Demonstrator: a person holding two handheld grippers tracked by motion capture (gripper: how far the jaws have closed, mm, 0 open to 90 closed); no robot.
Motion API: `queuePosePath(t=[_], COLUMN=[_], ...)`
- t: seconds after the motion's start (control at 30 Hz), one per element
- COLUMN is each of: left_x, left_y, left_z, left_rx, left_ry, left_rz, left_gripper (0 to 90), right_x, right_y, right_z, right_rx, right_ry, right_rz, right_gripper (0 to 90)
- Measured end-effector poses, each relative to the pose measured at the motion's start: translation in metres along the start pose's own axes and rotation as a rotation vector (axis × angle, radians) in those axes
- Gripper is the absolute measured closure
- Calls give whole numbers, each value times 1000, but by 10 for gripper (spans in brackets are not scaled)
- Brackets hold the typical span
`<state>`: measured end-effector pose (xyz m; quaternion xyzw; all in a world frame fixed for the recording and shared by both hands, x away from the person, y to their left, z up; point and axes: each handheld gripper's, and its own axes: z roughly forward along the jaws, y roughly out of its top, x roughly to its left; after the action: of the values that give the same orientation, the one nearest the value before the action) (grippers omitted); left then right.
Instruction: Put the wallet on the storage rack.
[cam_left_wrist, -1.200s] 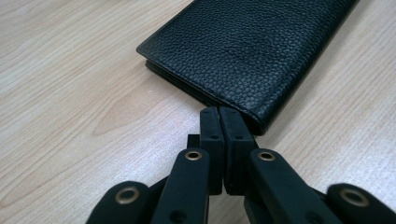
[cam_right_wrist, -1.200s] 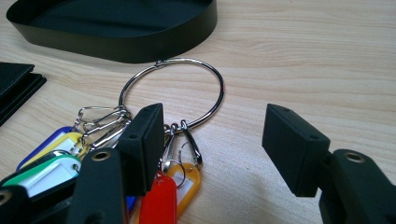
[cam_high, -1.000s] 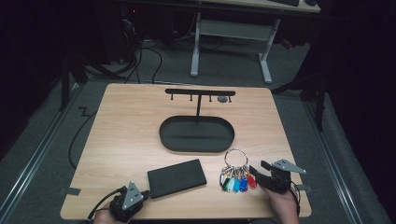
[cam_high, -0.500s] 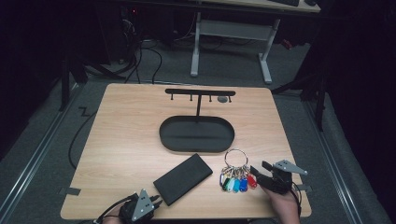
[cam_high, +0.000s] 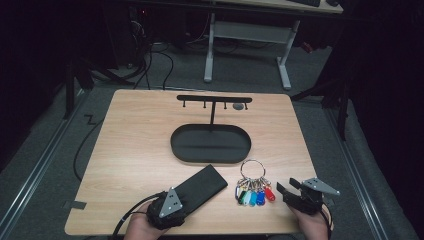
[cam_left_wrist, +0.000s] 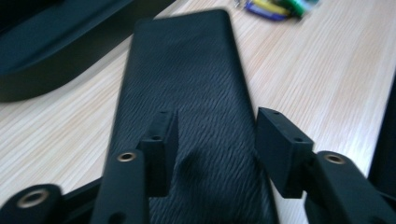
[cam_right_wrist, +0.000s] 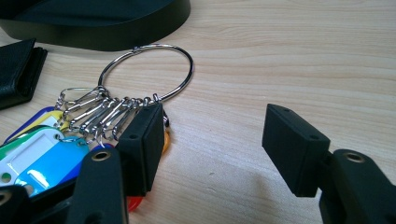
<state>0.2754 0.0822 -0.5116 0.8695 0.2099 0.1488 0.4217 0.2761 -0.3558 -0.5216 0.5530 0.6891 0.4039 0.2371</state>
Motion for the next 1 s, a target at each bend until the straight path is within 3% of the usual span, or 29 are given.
queuePosePath(t=[0.07, 0.17, 0.33, 0.5, 0.7, 0.8, 1.0], left_x=[0, -3, -12, -22, -34, -36, -32], left_y=[6, 15, 21, 28, 22, 22, 24], left_z=[6, 17, 41, 52, 57, 58, 55], left_rx=[-17, -4, 52, 75, 74, 83, 91], left_ry=[-15, -7, 56, 127, 210, 224, 197], left_rz=[-4, -2, 54, 139, 264, 287, 296], left_gripper=[509, 470, 508, 523, 551, 569, 649], right_x=[0, 1, 4, 5, 7, 7, 6], right_y=[0, 1, 2, 4, 5, 5, 4], right_z=[0, 1, 3, 8, 9, 9, 9], right_rx=[-1, 1, 0, 7, 10, 11, 11], right_ry=[2, 5, 16, 31, 43, 45, 47], right_rz=[-2, -2, -1, -10, -20, -14, -4], right_gripper=[393, 393, 393, 393, 393, 392, 393])
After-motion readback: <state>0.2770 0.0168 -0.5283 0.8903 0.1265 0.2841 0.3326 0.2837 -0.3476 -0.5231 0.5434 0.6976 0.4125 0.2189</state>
